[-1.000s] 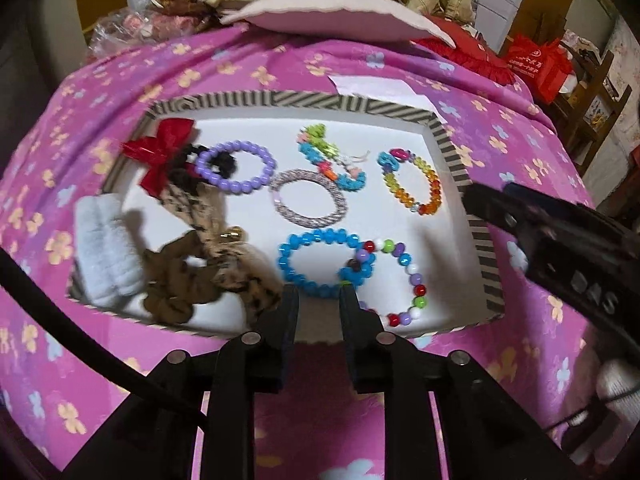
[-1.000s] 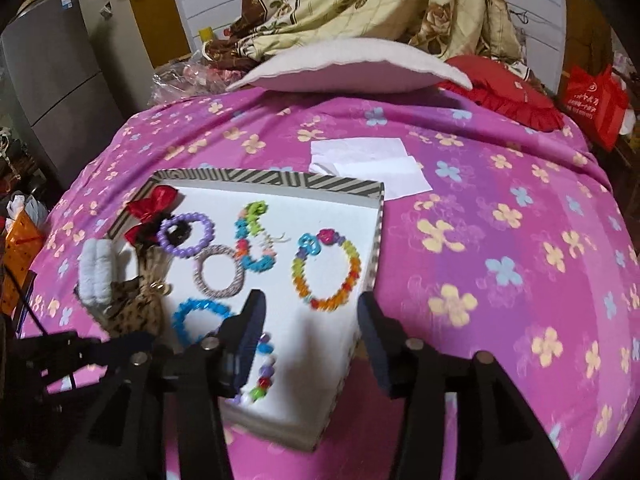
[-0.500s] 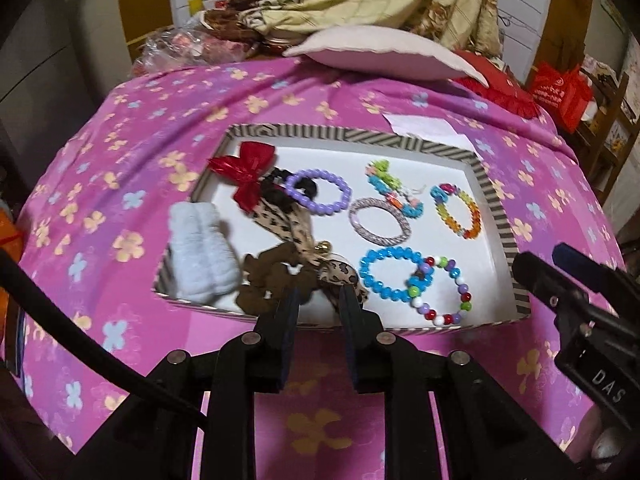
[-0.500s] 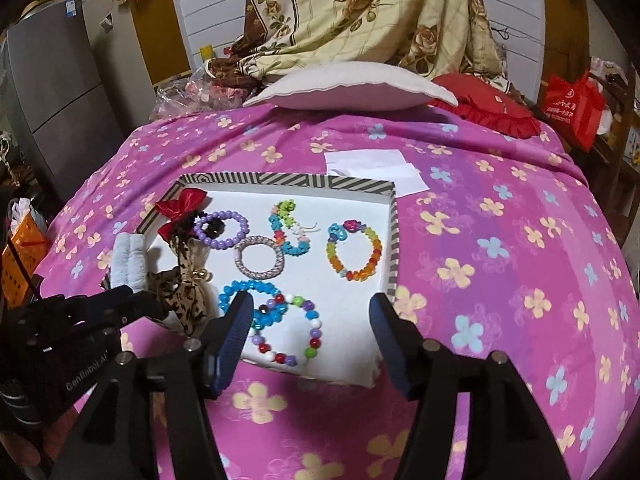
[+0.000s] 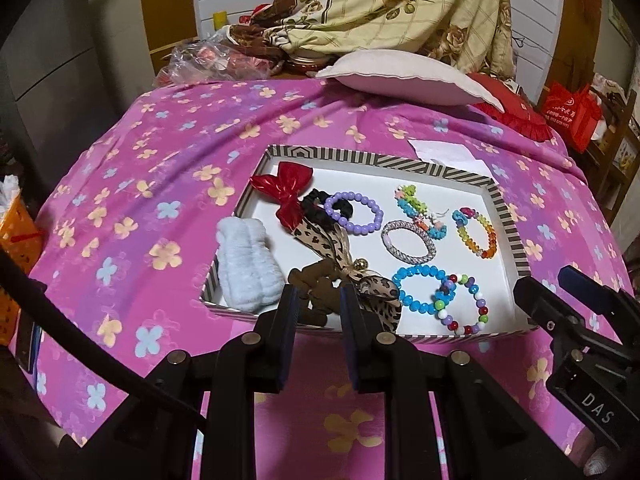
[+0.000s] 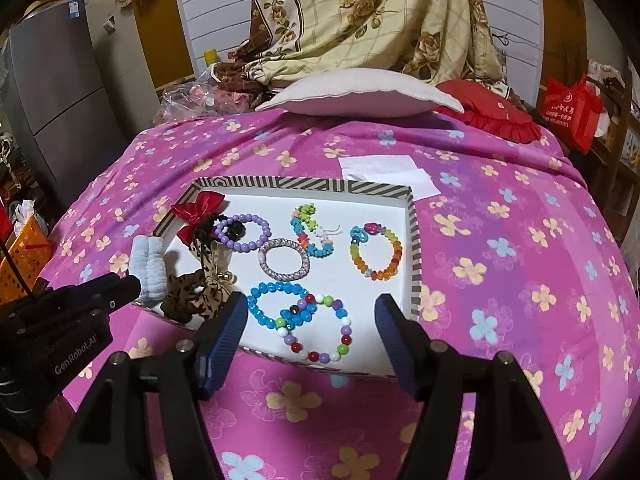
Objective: Organize jewelry
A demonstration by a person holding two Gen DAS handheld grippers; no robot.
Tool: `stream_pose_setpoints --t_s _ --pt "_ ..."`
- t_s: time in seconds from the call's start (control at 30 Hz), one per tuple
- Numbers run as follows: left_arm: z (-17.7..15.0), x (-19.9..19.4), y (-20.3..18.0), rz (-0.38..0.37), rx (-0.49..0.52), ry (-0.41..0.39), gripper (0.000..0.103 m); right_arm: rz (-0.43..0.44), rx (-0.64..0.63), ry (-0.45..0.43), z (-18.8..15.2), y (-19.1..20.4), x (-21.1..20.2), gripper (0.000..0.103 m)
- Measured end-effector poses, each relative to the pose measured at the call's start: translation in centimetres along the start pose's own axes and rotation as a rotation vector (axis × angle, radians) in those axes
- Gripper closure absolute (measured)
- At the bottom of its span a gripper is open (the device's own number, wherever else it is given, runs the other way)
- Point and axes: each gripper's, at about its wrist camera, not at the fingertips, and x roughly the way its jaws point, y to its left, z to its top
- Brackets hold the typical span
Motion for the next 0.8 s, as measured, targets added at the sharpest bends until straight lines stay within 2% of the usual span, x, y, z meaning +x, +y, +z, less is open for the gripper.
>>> stream_pose_setpoints --t_s 0.8 --pt "0.35 -0.33 0.48 0.011 0.004 -0.003 0.064 0.007 -0.025 0.023 0.35 0.68 0.25 0.031"
